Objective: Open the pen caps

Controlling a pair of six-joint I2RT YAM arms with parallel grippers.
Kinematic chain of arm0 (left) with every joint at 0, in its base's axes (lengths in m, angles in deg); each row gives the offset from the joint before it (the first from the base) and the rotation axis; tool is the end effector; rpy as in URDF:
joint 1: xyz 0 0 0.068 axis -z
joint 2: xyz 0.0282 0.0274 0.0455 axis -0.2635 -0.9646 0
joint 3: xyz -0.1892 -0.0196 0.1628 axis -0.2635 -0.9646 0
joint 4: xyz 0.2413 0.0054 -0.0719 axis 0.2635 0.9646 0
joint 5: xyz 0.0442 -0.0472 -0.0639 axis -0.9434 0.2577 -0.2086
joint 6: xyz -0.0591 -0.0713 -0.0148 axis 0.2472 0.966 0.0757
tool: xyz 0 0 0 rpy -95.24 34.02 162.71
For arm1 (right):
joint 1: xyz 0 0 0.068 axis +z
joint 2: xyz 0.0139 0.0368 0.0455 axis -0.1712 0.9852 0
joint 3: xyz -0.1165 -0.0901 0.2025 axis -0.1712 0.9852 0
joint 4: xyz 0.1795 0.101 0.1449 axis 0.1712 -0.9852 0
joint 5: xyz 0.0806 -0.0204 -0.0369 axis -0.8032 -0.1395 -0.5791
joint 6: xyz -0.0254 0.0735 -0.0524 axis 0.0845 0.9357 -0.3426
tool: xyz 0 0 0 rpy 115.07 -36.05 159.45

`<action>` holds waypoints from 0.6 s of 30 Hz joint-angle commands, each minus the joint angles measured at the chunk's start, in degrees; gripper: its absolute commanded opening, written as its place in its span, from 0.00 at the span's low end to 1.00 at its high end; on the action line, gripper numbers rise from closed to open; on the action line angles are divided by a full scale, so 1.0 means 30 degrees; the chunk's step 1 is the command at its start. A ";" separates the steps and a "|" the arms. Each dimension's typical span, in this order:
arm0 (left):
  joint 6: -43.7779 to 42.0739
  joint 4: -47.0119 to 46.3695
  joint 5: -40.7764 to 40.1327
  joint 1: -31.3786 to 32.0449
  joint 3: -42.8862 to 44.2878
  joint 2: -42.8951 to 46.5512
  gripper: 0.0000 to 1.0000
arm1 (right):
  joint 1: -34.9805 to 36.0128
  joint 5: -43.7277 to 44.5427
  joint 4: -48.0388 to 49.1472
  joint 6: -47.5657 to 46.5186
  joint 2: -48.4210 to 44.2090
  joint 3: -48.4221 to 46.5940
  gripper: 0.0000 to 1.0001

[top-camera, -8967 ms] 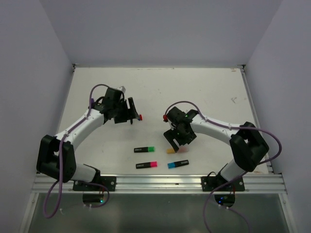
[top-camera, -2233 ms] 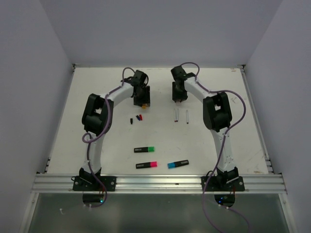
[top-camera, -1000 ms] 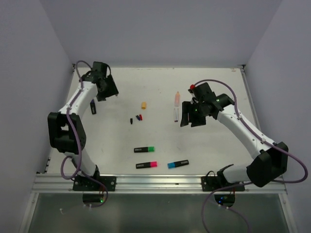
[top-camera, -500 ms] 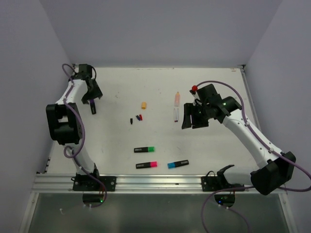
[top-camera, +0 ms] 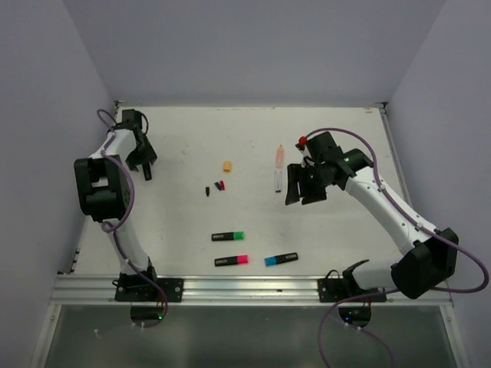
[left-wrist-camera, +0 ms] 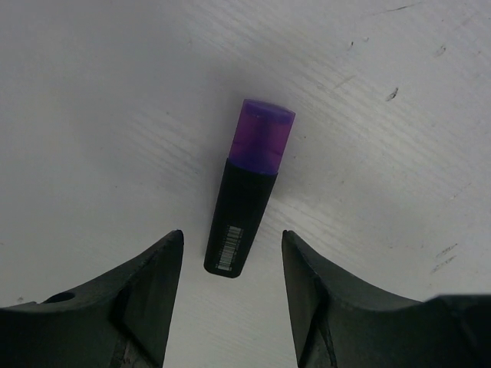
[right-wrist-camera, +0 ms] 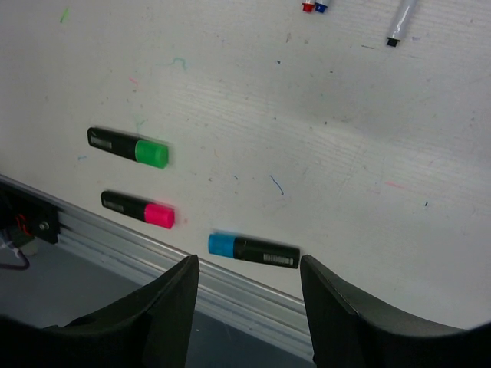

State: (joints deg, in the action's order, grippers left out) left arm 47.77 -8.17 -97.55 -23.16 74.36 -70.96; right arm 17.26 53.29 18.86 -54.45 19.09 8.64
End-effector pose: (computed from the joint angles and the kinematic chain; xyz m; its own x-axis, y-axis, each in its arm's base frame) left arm 0.4078 0.0741 0.1326 -0.7238 -0.5287 -0.4434 -0.5889 0.8082 -0.0023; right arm 0.2346 0.1396 0.2451 -0.9374 -0.0612 -0.3428 -0.1846 0.9221 0.3401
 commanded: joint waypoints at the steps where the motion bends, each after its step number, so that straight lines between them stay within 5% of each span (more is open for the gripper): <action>1: -0.0427 -0.1012 -0.0136 -0.0303 -0.0196 -0.0570 0.57 | -0.0014 -0.0706 -0.0128 -0.0287 0.0328 -0.0788 0.59; 13: -0.0691 -0.2096 0.0539 -0.0655 -0.0665 -0.1420 0.42 | -0.0014 -0.0706 0.0106 -0.0140 0.0915 -0.1022 0.59; 18: -0.0661 -0.2418 0.0948 -0.0655 -0.1513 -0.1274 0.23 | -0.0014 -0.0676 0.0282 -0.0082 0.1032 -0.1168 0.59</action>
State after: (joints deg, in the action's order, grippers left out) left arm 46.40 -13.13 -95.76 -24.34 72.32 -74.74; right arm 17.26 52.35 19.21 -54.40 22.11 7.59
